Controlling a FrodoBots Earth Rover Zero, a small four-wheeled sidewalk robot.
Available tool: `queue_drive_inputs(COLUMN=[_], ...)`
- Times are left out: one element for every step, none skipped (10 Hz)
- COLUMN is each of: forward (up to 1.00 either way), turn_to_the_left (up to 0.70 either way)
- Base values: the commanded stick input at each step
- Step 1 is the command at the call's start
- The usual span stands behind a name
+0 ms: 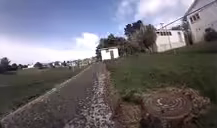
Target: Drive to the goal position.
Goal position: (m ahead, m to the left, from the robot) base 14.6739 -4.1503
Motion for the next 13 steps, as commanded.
queue_drive_inputs(forward=[0.70, 0.70, 0.70, 0.70, 0.70, 0.70, 0.70, 0.70, 0.70, 0.70, 0.70, 0.70, 0.70], turn_to_the_left=[0.00, 0.00, 0.00, 0.00, 0.00, 0.00, 0.00, 0.00, 0.00, 0.00, 0.00, 0.00, 0.00])
